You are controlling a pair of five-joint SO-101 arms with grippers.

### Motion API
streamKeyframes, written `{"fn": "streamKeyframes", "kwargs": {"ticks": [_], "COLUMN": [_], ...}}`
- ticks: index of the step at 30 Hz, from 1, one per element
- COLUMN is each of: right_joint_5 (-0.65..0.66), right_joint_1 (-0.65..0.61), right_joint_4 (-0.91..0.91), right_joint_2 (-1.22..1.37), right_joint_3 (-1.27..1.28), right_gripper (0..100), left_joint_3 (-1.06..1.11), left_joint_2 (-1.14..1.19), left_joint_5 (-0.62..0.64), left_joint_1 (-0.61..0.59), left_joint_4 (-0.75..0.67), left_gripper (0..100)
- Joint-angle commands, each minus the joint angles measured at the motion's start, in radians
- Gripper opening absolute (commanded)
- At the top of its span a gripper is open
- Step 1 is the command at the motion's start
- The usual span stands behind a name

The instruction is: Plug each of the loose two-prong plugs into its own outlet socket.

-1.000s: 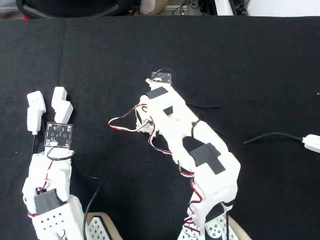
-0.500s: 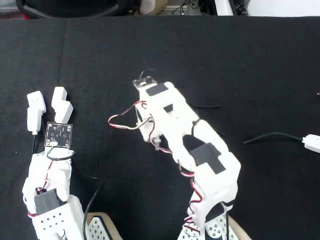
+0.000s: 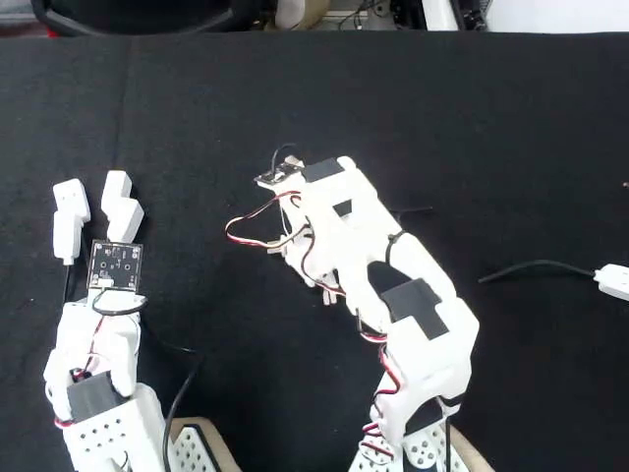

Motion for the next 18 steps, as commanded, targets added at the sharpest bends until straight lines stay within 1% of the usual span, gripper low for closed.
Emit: {"fn": "streamKeyframes", "kwargs": {"ticks": [1, 5, 8, 13, 18], "right_joint_5": [0.005, 0.003, 0.002, -0.103, -0.140], "right_joint_1": [0.014, 0.012, 0.012, 0.011, 0.011], "right_joint_4": [0.002, -0.038, -0.032, -0.003, -0.026], "right_joint_2": [-0.004, -0.004, -0.007, -0.004, -0.002], "right_joint_3": [-0.030, -0.030, -0.044, -0.096, -0.094], "right_gripper": [18.1, 18.1, 18.1, 18.1, 18.1], "left_joint_3": [0.019, 0.019, 0.019, 0.019, 0.019], "left_joint_2": [-0.002, -0.002, -0.002, -0.002, -0.002], "left_joint_5": [-0.006, -0.006, -0.006, -0.006, -0.006], "left_joint_1": [-0.001, -0.002, -0.002, -0.002, -0.002], "left_joint_4": [-0.009, -0.009, -0.005, 0.005, 0.005], "left_gripper": [3, 3, 3, 3, 3]}}
